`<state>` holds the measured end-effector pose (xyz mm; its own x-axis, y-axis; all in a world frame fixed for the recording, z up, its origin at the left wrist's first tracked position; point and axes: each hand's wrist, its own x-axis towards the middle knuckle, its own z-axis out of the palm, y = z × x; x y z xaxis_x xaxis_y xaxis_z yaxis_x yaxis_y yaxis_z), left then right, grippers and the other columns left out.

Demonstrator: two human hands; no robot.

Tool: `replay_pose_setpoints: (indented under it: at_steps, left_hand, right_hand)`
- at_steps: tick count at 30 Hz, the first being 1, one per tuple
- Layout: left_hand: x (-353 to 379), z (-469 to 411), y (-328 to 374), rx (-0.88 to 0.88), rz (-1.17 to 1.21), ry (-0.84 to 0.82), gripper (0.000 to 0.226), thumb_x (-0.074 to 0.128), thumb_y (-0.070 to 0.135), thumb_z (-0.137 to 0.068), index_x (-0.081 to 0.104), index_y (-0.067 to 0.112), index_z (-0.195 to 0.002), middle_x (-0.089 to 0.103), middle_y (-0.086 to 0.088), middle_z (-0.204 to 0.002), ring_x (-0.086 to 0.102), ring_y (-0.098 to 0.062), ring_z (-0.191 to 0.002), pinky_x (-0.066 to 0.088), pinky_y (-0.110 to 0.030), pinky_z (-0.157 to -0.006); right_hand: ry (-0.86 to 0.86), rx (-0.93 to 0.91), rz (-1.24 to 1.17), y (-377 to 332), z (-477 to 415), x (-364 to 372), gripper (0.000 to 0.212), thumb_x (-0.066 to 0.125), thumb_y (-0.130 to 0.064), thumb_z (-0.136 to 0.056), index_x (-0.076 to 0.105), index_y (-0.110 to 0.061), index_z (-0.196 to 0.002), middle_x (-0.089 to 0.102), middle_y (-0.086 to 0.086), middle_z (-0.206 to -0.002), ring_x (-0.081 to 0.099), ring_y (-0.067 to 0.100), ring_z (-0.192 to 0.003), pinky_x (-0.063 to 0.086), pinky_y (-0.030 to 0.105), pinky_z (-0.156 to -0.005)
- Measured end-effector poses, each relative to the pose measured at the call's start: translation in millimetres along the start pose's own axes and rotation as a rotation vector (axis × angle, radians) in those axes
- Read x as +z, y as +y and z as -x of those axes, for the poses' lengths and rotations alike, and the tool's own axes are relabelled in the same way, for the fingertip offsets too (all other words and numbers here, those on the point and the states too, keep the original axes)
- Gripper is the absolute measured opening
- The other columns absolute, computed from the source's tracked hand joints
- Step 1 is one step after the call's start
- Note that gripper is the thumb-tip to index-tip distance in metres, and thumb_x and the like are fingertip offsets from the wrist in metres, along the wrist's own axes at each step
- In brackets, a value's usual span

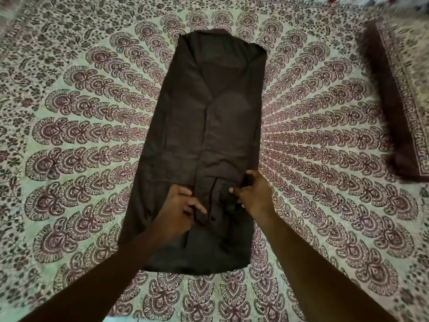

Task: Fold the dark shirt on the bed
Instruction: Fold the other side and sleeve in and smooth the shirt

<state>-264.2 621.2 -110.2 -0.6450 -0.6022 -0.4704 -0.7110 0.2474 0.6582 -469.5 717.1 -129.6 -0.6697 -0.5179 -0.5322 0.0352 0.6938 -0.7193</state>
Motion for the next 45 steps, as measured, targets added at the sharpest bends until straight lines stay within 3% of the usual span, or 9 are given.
replay_pose_setpoints:
  at_steps: [3, 8, 17, 22, 27, 31, 36, 40, 45]
  left_hand:
    - [13, 4, -15, -0.046, 0.192, 0.068, 0.034, 0.038, -0.019, -0.093, 0.048, 0.013, -0.1, 0.07, -0.026, -0.077, 0.048, -0.005, -0.041, 0.031, -0.011, -0.037]
    - [6, 25, -17, -0.035, 0.11, 0.028, 0.03, 0.068, -0.004, -0.078, 0.064, 0.026, -0.084, 0.07, -0.008, -0.117, 0.067, -0.022, -0.1, 0.057, -0.028, -0.084]
    - [19, 38, -31, -0.099, 0.269, 0.18, 0.04, 0.078, -0.007, -0.083, 0.066, 0.031, -0.078, 0.077, 0.0, -0.094, 0.077, -0.012, -0.077, 0.063, -0.031, -0.084]
    - [18, 40, -34, -0.064, 0.111, 0.134, 0.043, 0.082, 0.002, -0.08, 0.067, 0.041, -0.07, 0.068, 0.013, -0.087, 0.071, -0.008, -0.073, 0.051, -0.01, -0.069]
    - [14, 40, -30, -0.06, 0.076, 0.012, 0.016, 0.07, 0.033, -0.075, 0.06, 0.043, -0.066, 0.06, 0.012, -0.062, 0.063, 0.0, -0.063, 0.048, -0.022, -0.069]
    - [-2, 39, -23, -0.016, -0.095, -0.106, 0.014, 0.068, 0.042, -0.094, 0.065, 0.037, -0.08, 0.06, 0.035, -0.07, 0.056, 0.003, -0.062, 0.04, -0.02, -0.062]
    - [-24, -9, -7, 0.256, -0.251, 0.089, 0.026, 0.05, 0.046, -0.089, 0.066, 0.031, -0.102, 0.061, 0.015, -0.11, 0.06, -0.013, -0.101, 0.056, -0.039, -0.08]
    - [-54, -86, 27, 0.365, -0.503, 0.125, 0.087, 0.078, 0.047, -0.078, 0.04, 0.03, -0.154, 0.016, 0.007, -0.17, 0.027, -0.023, -0.15, 0.043, -0.054, -0.105]
    - [-65, -154, 49, 0.262, -0.763, -0.144, 0.144, 0.081, 0.07, -0.065, -0.013, 0.027, -0.164, -0.021, 0.009, -0.172, -0.017, -0.022, -0.16, 0.011, -0.063, -0.121]
  right_hand:
    - [-0.025, -0.031, 0.06, 10, 9, 4, 0.07, 0.092, -0.012, -0.069, 0.048, -0.039, -0.117, 0.077, 0.007, -0.106, 0.077, 0.036, -0.085, 0.063, 0.056, -0.076]
    - [-0.018, -0.076, 0.074, 20, 20, 9, 0.077, 0.087, -0.006, -0.075, 0.043, -0.034, -0.131, 0.076, 0.005, -0.086, 0.076, 0.026, -0.07, 0.064, 0.049, -0.073]
    - [-0.026, -0.142, 0.152, 16, 47, 8, 0.072, 0.083, -0.006, -0.083, 0.045, -0.023, -0.142, 0.072, 0.003, -0.068, 0.072, 0.013, -0.063, 0.051, 0.009, -0.063]
    - [-0.036, -0.127, 0.165, 18, 46, 9, 0.075, 0.085, -0.006, -0.081, 0.043, -0.03, -0.138, 0.072, 0.003, -0.066, 0.072, 0.017, -0.057, 0.063, 0.039, -0.074]
    - [-0.066, -0.117, 0.146, 10, 45, 2, 0.077, 0.085, -0.005, -0.081, 0.043, -0.022, -0.144, 0.073, 0.005, -0.071, 0.068, 0.015, -0.045, 0.055, 0.016, -0.056]
    - [-0.013, -0.122, 0.314, -1, 37, -4, 0.083, 0.087, -0.03, -0.082, 0.038, -0.027, -0.149, 0.076, 0.011, -0.102, 0.076, 0.027, -0.082, 0.061, 0.03, -0.072]
    - [0.11, -0.558, 0.848, -14, 11, -4, 0.075, 0.082, -0.038, -0.083, 0.05, -0.018, -0.147, 0.048, 0.014, -0.137, 0.052, 0.037, -0.12, 0.056, 0.052, -0.093]
    - [0.037, -0.752, 0.983, -30, -35, -1, 0.057, 0.059, -0.042, -0.095, 0.052, -0.019, -0.148, 0.04, 0.008, -0.158, 0.04, 0.034, -0.14, 0.049, 0.054, -0.101]
    - [-0.002, -0.727, 1.015, -52, -97, -3, 0.058, 0.039, -0.041, -0.105, 0.042, -0.016, -0.157, 0.028, 0.007, -0.17, 0.025, 0.03, -0.157, 0.037, 0.055, -0.117]
